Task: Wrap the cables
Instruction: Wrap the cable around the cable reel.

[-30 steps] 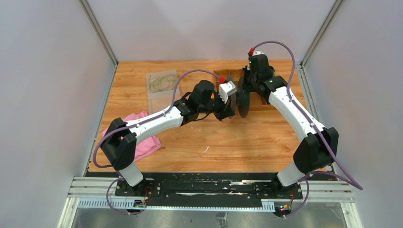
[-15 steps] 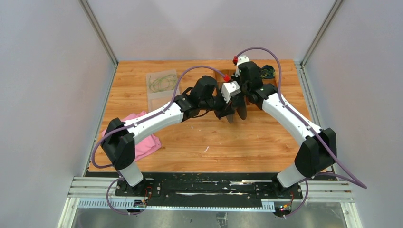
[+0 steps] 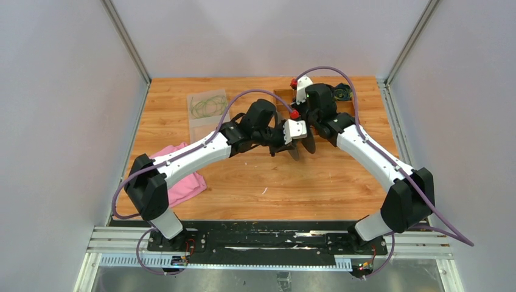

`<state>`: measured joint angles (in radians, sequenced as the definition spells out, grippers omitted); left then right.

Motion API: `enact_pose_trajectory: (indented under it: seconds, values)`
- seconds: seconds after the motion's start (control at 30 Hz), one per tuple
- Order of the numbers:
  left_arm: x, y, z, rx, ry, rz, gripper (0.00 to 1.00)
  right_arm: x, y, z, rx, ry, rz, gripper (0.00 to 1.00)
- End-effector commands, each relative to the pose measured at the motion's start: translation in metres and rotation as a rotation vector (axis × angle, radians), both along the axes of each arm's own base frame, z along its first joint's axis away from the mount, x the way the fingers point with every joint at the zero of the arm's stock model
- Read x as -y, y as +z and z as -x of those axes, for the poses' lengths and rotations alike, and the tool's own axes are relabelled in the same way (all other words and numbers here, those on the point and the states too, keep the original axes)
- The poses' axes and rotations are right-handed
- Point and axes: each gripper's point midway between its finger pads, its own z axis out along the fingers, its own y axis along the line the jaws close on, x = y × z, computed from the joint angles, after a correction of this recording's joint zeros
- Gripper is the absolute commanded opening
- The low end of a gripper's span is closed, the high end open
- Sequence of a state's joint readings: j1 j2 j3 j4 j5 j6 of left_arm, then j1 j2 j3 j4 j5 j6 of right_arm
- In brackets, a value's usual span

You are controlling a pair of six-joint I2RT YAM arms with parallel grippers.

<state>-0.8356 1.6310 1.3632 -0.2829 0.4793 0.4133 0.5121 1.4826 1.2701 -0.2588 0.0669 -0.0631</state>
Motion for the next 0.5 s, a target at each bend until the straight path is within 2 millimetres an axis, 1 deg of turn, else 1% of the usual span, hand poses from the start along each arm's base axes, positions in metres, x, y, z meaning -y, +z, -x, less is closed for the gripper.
enact_pose_trajectory:
  seconds: [0.0, 0.23, 0.37, 0.47]
  values:
    - [-0.011, 0.031, -0.013, 0.221, -0.029, -0.008, 0.0, -0.02, -0.01, 0.015, -0.052, 0.111, -0.025, 0.01]
    - [-0.023, 0.029, -0.02, 0.35, -0.062, -0.087, 0.0, -0.029, -0.021, 0.023, -0.09, 0.16, -0.052, 0.01]
    - [-0.028, 0.028, -0.027, 0.404, -0.06, -0.129, 0.0, -0.03, -0.021, 0.021, -0.089, 0.159, -0.049, 0.01]
    - [-0.028, 0.027, -0.025, 0.414, -0.083, -0.139, 0.0, -0.03, -0.023, 0.021, -0.095, 0.159, -0.048, 0.01]
